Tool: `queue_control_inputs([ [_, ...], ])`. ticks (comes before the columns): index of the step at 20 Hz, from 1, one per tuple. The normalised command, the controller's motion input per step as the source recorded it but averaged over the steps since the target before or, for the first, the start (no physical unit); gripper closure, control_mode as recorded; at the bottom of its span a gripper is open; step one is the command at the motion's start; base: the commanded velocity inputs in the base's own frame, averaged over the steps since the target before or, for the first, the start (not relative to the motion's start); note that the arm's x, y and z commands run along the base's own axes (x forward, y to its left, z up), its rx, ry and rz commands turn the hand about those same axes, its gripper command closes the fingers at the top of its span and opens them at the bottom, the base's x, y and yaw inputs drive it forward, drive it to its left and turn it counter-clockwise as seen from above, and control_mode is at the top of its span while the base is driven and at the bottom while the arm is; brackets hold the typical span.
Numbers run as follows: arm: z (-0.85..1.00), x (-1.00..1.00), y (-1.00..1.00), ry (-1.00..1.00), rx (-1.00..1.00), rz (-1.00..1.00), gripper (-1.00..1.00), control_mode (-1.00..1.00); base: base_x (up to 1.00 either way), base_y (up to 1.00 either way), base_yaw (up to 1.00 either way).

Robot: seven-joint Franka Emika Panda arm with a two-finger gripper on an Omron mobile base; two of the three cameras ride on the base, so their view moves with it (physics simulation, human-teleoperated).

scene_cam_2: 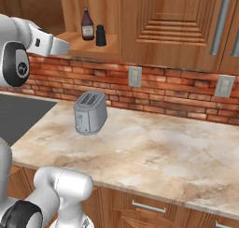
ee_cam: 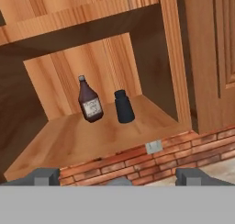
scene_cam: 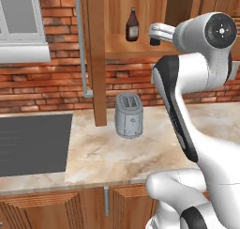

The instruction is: Collect the paprika, ketchup, and shaker from the cabinet and place them next to the stove.

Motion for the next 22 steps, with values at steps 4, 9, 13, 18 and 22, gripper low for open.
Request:
queue_control_inputs([
  [4,0.00,0.07,0.00,0.01,-0.01,0.00,-1.00,-1.00,0.00,0.00,0.00],
  [9,0.19,0.37,-0.01,0.08,0.00,0.00,-1.00,-1.00,0.00,0.00,0.00],
  [13,0.27,0.47,-0.07,0.00,0.00,0.00,-1.00,-1.00,0.00,0.00,0.00],
  [18,0.21,0.47,-0.12,0.00,0.00,0.00,-1.00,-1.00,0.00,0.00,0.00],
  [22,0.05,0.38,-0.26,0.00,-0.03,0.00,-1.00,-1.00,0.00,0.00,0.00],
])
